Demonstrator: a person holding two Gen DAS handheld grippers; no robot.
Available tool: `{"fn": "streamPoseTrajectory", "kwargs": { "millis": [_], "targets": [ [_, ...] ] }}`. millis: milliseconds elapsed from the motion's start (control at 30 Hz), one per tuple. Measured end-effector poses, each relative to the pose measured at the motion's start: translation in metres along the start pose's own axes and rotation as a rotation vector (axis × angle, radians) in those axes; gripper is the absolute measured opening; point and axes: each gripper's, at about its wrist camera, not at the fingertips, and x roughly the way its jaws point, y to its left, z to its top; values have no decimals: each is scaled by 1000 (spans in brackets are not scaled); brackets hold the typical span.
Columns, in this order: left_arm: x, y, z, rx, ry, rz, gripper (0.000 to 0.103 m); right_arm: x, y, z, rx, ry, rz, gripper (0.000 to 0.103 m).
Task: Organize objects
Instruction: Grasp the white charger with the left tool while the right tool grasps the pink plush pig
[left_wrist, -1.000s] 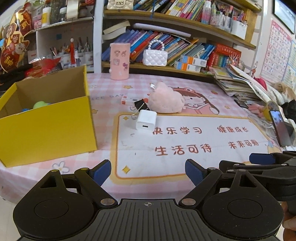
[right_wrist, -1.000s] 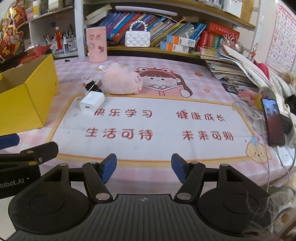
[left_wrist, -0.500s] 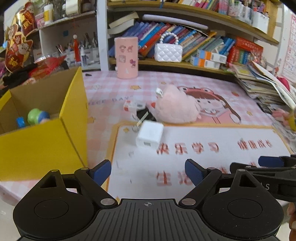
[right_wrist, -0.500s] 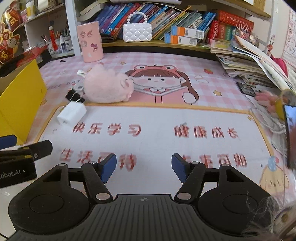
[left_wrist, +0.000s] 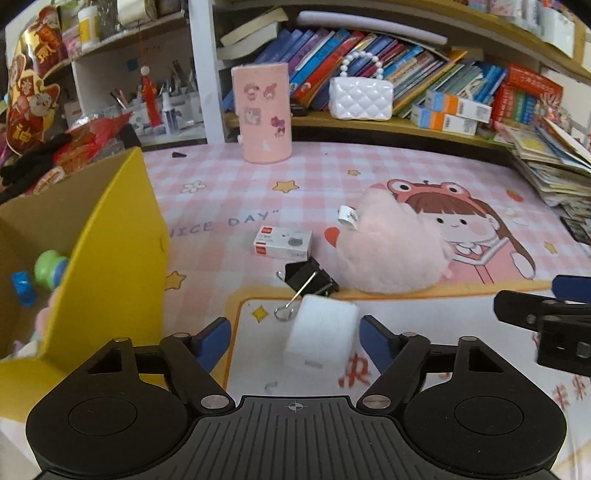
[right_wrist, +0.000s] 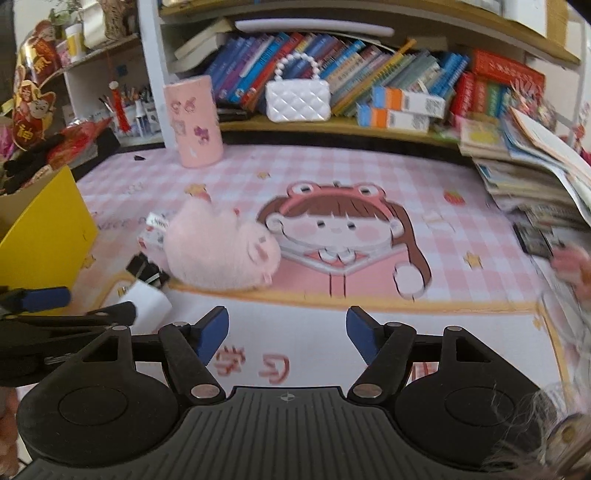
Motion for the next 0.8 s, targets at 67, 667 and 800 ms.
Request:
{"fn": "streamPoseTrajectory", "kwargs": {
  "millis": [67, 667, 800],
  "targets": [
    [11, -2, 3, -6, 29, -21, 63, 3, 1, 6, -15, -4, 9, 69],
    [0, -2, -15, -27, 115, -91, 42, 66, 38, 39, -309, 3, 149, 82],
    [-17, 11, -26, -112, 122, -107, 42, 85, 58, 41, -436, -24, 163, 82]
  ]
}}
